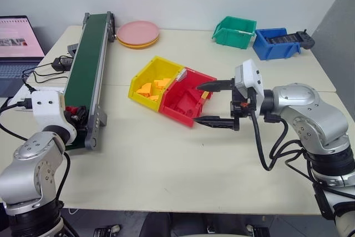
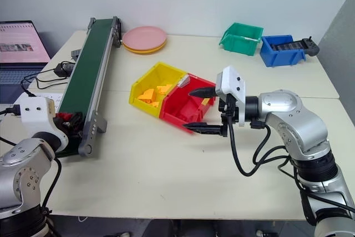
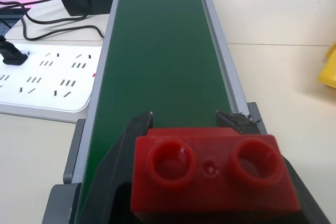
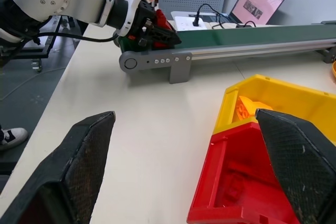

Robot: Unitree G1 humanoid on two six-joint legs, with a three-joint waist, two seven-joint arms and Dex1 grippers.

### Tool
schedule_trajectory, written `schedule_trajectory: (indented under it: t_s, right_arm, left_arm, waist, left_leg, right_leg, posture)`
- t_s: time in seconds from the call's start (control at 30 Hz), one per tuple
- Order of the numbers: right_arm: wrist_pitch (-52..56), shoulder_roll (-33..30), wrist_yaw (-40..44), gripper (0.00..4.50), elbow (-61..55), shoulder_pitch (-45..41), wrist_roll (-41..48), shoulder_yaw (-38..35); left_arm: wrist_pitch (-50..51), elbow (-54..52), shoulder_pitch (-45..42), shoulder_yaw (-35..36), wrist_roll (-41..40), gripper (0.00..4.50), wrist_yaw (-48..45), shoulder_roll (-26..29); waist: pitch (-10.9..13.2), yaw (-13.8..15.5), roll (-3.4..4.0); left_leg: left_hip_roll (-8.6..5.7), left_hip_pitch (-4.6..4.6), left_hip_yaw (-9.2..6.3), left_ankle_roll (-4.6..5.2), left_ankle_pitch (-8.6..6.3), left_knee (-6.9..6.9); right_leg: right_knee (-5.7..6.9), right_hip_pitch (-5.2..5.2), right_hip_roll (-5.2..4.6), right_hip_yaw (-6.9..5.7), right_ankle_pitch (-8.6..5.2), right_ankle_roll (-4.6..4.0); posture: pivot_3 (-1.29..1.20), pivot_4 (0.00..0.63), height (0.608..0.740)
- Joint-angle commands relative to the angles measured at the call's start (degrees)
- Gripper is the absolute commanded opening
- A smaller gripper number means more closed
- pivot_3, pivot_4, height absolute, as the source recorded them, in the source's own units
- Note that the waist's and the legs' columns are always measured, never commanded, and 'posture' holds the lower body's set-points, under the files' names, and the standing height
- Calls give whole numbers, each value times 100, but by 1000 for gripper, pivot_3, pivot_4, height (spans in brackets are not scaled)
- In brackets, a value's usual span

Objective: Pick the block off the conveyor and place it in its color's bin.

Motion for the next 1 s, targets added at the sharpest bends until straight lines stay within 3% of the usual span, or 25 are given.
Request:
schedule_trajectory:
  t_s: [0.03,0.27,0.4,0.53,0.7,0.97,1.0]
  right_arm:
    - [-91,-84,93,4500,-107,-155,97,-214]
    - [-329,-454,100,4500,-286,-19,-118,-380]
    - [-102,-1008,88,4500,-765,379,-49,-658]
    - [200,-1505,-164,4500,-1258,858,73,-1207]
    - [539,-1618,-563,4500,-1680,1160,206,-1462]
    - [943,-1631,-1053,4500,-2115,1407,476,-1669]
    - [981,-1644,-1099,4500,-2154,1462,509,-1716]
  left_arm:
    - [-34,-346,-150,-62,63,1526,-15,186]
    - [105,-709,-903,-1008,-667,1526,-1000,483]
    - [6,-525,-1544,-1835,-907,1526,-1600,507]
    - [-621,390,-2437,-2977,-580,1526,-2206,220]
    - [-1510,1559,-3078,-3720,-27,1526,-2511,-228]
    - [-2484,2732,-3434,-4132,646,1526,-2848,-534]
    - [-2523,2825,-3468,-4105,669,1876,-2859,-584]
  waist:
    - [0,0,0]
    - [0,39,-3]
    - [1,42,-3]
    - [2,35,0]
    - [2,-12,0]
    - [2,-13,0]
    - [2,1,0]
  left_leg:
    - [0,0,0,0,0,0]
    - [-6,-11,-7,-2,1,2]
    - [-5,-17,-5,-2,1,1]
    - [-4,-23,-2,-1,1,2]
    - [-4,-13,10,0,1,2]
    - [1,-14,9,0,1,2]
    - [1,-16,7,0,1,2]
  right_leg:
    - [0,0,0,0,0,0]
    - [-6,0,-5,-10,0,0]
    - [-18,1,-5,-11,0,1]
    - [-25,-1,-3,-10,0,0]
    - [-19,1,2,6,0,1]
    - [-17,-2,13,11,-2,-2]
    - [-17,-2,13,9,-2,-2]
  posture:
    - [0,150,740]
    - [0,150,740]
    - [0,150,740]
    - [0,150,740]
    - [0,150,740]
    - [0,150,740]
    - [0,150,740]
